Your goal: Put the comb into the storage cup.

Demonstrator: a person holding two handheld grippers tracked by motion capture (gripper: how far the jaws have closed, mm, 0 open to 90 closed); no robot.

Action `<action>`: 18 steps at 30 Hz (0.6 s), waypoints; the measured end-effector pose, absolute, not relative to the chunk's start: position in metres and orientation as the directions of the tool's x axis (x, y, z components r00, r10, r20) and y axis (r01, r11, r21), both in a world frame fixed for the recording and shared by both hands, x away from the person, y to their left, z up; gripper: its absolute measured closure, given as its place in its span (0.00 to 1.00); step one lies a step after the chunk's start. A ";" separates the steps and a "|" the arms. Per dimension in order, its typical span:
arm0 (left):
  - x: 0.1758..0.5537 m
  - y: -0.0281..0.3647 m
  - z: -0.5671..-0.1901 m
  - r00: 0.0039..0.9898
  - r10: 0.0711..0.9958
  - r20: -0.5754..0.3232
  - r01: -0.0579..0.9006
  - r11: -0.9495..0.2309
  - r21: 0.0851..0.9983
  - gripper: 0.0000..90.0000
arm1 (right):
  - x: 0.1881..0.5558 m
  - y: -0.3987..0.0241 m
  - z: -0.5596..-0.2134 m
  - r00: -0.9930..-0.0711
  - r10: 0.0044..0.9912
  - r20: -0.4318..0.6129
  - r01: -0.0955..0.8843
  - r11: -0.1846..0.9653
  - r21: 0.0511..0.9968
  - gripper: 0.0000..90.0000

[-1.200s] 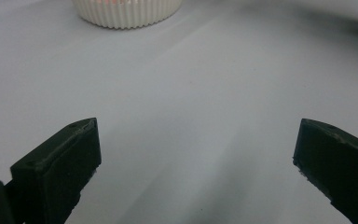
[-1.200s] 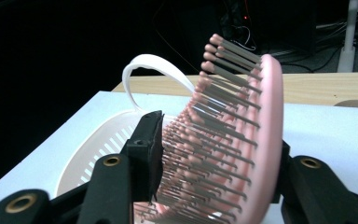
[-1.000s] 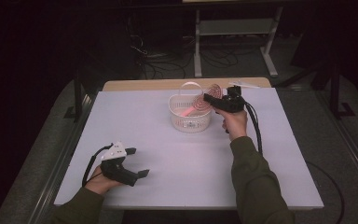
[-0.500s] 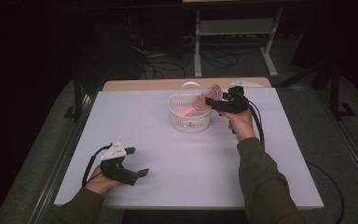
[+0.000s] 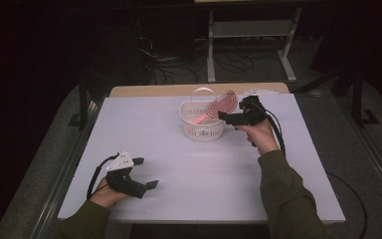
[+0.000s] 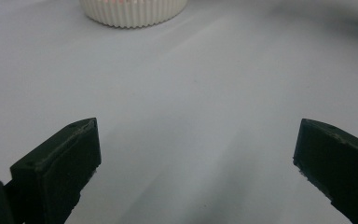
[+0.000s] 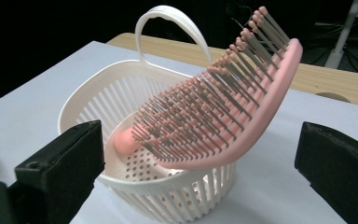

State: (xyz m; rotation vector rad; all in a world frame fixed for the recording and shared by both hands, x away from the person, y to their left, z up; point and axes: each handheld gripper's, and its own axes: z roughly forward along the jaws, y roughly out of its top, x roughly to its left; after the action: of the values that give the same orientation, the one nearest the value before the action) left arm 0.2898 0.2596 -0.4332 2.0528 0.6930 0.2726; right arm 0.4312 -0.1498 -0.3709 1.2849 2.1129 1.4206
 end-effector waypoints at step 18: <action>0.297 0.261 -0.435 0.825 0.561 -0.065 0.348 -0.415 0.841 0.01 | 0.408 -0.161 -0.376 -0.600 0.774 0.203 0.509 0.173 0.843 0.01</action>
State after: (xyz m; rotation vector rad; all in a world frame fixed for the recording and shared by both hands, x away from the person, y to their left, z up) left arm 0.2972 0.2614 -0.4354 2.0445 0.6693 0.2789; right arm 0.4083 -0.1608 -0.3762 1.2310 2.1800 1.3948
